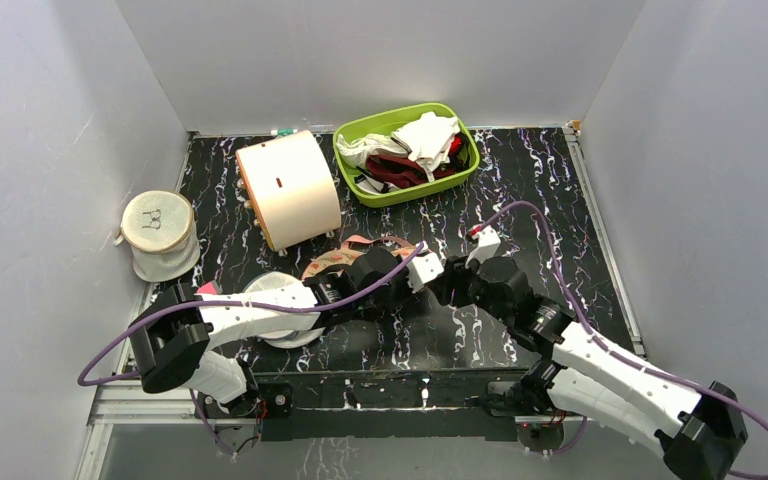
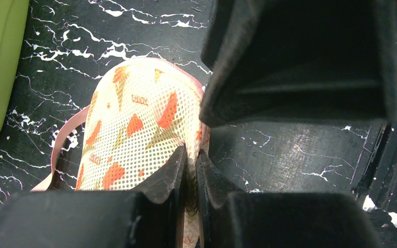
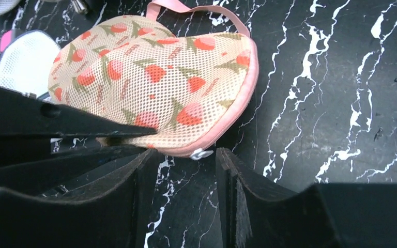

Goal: Unzip the laundry bag and remove the bra

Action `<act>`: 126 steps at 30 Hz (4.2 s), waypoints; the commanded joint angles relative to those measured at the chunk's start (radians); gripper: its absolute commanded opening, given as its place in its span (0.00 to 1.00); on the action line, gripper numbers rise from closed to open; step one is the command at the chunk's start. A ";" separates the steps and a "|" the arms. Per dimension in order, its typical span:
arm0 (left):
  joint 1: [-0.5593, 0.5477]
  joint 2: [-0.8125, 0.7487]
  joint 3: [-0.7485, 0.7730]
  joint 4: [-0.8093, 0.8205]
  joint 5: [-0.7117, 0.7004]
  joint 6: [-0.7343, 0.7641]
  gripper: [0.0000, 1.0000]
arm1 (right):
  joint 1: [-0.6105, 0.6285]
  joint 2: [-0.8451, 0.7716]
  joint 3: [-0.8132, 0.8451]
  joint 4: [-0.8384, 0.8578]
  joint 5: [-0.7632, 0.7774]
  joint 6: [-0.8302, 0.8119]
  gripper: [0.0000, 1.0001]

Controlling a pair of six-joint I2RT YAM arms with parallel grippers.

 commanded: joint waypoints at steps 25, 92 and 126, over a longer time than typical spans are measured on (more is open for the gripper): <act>0.011 -0.104 0.007 -0.004 0.050 0.016 0.00 | -0.526 0.186 -0.271 0.796 -0.985 -0.053 0.32; 0.008 -0.068 -0.011 -0.039 0.146 -0.460 0.73 | -0.488 -0.016 -0.132 0.116 -0.859 -0.034 0.00; -0.055 0.056 0.129 -0.303 -0.086 -0.401 0.10 | -0.348 0.001 -0.069 0.048 -0.823 -0.040 0.00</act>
